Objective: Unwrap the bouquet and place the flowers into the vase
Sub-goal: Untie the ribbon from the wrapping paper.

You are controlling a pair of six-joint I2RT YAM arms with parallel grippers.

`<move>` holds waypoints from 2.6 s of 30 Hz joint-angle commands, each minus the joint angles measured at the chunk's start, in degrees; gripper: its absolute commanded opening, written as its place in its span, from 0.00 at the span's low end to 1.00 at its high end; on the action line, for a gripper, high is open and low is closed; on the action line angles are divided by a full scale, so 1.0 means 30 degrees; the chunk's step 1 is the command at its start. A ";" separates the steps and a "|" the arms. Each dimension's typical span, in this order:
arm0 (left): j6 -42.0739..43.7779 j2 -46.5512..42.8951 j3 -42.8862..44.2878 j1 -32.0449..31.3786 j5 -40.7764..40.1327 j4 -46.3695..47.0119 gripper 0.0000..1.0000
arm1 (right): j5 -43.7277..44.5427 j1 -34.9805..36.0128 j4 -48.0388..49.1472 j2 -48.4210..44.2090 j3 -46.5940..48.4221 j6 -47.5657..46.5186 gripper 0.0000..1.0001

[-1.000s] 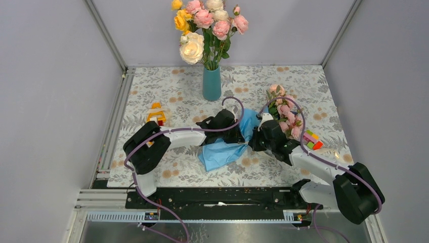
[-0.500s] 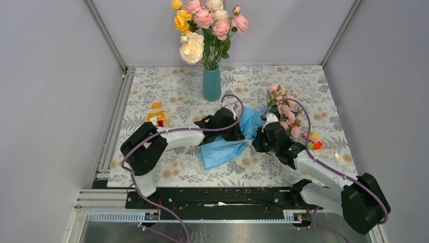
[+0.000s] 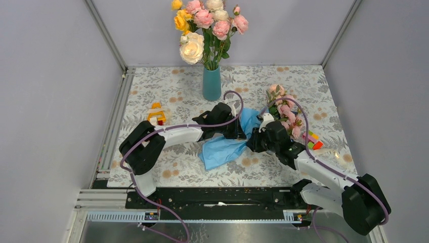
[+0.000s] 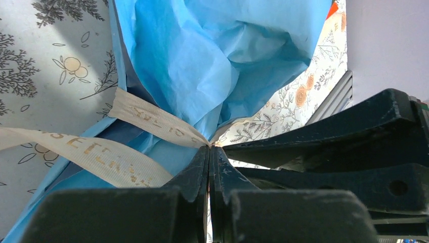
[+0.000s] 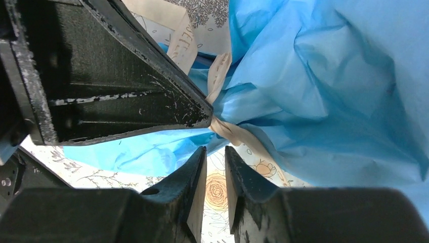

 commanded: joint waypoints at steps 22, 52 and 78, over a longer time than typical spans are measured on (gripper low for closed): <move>0.0012 -0.0619 0.1264 0.0072 0.1783 0.0476 0.00 | 0.1266 0.0201 0.2018 0.2211 0.1182 -0.1351 0.32; -0.0358 -0.0592 0.0758 0.0138 -0.2996 0.0860 0.17 | 0.5821 0.0561 0.0908 0.1687 -0.0275 0.2116 0.00; -0.1507 0.1249 0.1241 -0.0881 -0.2691 0.1196 0.42 | 0.4682 0.0662 0.1487 0.1107 -0.0633 0.1592 0.00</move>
